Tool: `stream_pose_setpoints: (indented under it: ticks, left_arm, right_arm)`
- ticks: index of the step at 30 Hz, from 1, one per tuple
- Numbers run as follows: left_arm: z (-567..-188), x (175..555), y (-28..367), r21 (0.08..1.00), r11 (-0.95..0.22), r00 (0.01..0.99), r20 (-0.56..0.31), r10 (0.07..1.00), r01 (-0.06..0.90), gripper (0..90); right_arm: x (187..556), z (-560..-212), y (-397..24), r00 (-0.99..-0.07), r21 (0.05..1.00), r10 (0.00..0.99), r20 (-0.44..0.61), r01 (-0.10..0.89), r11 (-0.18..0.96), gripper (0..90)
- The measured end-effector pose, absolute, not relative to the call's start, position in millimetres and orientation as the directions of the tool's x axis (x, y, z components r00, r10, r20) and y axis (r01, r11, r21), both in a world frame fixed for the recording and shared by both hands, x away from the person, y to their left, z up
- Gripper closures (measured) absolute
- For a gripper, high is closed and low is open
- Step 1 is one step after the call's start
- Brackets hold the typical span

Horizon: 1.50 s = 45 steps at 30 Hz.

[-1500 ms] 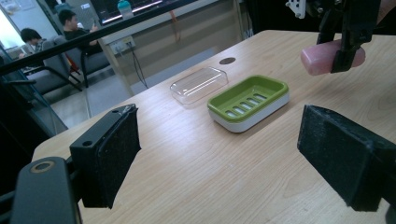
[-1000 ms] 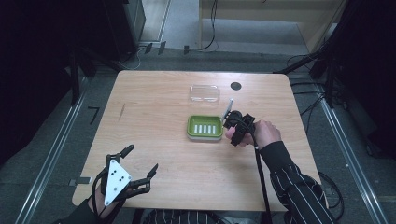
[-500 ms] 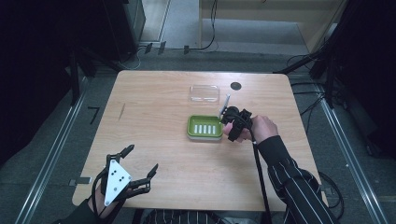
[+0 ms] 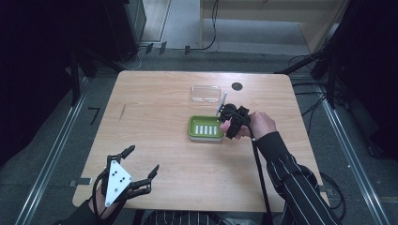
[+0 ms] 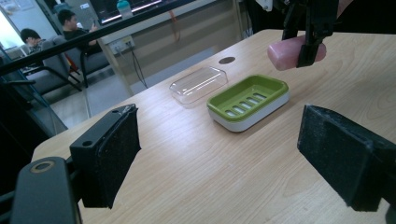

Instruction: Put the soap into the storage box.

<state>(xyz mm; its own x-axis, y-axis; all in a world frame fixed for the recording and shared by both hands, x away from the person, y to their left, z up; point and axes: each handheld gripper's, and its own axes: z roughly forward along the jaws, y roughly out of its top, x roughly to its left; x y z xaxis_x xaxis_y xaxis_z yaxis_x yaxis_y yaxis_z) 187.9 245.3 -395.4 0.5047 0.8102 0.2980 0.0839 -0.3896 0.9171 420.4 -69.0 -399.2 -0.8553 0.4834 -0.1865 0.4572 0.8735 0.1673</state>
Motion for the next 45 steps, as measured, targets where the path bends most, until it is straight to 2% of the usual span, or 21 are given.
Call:
stream_pose_setpoints:
  ticks: [18,45]
  left_arm:
    - [-395.4,188.0,245.4,0.916,-0.39,0.504,0.297,0.811,0.089,13.3]
    - [-395.4,188.2,245.9,0.916,-0.392,0.504,0.298,0.81,0.089,13.2]
  right_arm:
    - [427.9,-394.6,-55.1,-0.878,0.183,0.436,-0.197,0.404,0.896,38.5]
    - [435.3,-392.6,-45.0,-0.888,0.291,0.417,-0.192,0.354,0.889,38.5]
